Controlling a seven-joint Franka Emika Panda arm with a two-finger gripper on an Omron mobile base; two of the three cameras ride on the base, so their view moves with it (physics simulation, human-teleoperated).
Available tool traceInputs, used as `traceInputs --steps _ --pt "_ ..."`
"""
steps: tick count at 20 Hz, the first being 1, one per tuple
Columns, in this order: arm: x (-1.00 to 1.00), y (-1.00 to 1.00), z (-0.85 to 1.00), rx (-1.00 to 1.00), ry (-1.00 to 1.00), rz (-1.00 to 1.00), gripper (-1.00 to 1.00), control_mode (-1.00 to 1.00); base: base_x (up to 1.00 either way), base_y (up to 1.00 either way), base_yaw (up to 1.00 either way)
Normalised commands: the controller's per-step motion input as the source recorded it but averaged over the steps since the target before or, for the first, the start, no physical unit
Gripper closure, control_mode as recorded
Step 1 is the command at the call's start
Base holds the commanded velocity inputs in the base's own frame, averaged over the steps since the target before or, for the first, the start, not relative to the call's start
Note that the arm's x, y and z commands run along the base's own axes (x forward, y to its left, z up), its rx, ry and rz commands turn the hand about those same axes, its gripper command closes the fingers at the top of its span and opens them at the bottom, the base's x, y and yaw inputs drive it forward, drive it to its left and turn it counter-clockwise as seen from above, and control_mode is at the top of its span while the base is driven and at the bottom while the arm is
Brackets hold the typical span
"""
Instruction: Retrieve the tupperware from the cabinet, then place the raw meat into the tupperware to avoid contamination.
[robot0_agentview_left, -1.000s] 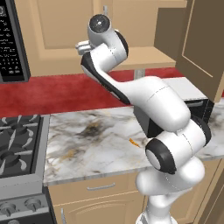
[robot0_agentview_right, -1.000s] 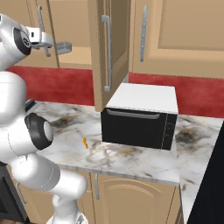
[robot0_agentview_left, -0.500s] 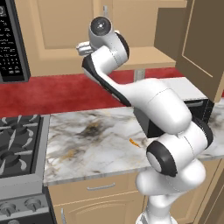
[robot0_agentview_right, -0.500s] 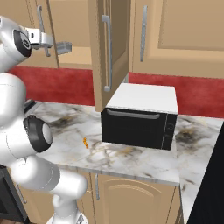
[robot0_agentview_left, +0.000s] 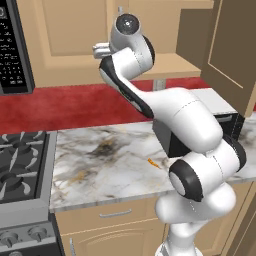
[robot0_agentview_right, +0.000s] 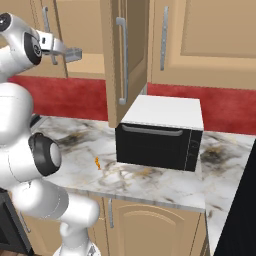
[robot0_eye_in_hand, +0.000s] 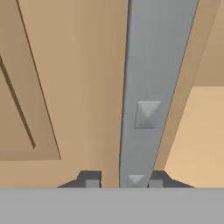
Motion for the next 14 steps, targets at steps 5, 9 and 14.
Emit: traceInputs --steps 5,9,14 --pt "0.00 -0.15 -0.09 0.11 -0.07 0.00 1.00 -1.00 0.00 0.00 0.00" --pt "-0.12 0.01 -0.07 0.03 -0.02 -0.09 1.00 -1.00 0.00 0.00 0.00" --pt "-0.40 0.30 0.00 0.00 0.00 -0.18 1.00 -1.00 0.00 0.00 0.00"
